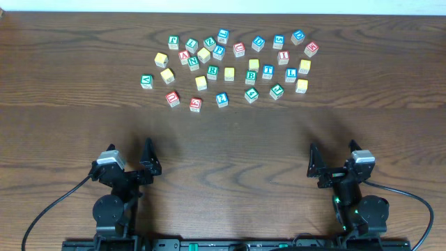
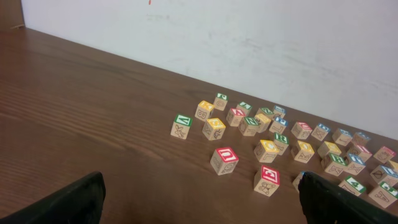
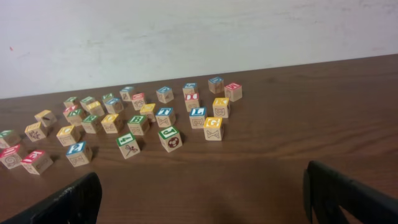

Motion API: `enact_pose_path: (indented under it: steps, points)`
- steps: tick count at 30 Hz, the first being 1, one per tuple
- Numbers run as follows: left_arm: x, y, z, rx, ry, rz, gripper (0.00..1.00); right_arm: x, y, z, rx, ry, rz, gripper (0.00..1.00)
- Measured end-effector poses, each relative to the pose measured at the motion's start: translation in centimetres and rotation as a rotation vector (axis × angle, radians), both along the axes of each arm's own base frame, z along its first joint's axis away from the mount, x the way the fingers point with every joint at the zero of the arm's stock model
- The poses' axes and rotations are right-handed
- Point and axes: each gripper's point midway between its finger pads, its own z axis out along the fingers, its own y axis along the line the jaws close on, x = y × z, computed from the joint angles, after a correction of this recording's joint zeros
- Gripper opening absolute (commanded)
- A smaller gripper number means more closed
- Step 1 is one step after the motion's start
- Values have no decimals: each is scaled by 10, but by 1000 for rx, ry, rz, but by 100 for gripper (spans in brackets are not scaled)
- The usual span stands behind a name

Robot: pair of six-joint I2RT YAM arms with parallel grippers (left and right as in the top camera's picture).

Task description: Spell out ROBOT

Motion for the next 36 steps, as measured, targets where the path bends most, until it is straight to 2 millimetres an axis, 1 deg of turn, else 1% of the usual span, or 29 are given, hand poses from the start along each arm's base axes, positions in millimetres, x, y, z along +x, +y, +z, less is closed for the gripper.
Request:
enact_pose_path:
  steps: [21, 23, 25, 28, 30, 31, 33, 36]
  points:
    - [0, 0, 1, -4, -5, 3, 97, 0, 0, 0, 0, 0, 0, 99]
    - [0, -1, 3, -38, -12, -1, 97, 0, 0, 0, 0, 0, 0, 99]
    - [1, -7, 5, -106, -24, -31, 98, 0, 0, 0, 0, 0, 0, 99]
    - [2, -14, 21, -191, -92, -73, 98, 0, 0, 0, 0, 0, 0, 99]
    - [1, -19, 42, -225, -177, -106, 98, 0, 0, 0, 0, 1, 0, 99]
    - [-1, -22, 56, -237, -232, -132, 98, 0, 0, 0, 0, 1, 0, 99]
    - [-5, -27, 77, -250, -314, -174, 97, 0, 0, 0, 0, 0, 0, 99]
    - [-9, -32, 90, -260, -363, -209, 98, 0, 0, 0, 0, 1, 0, 99]
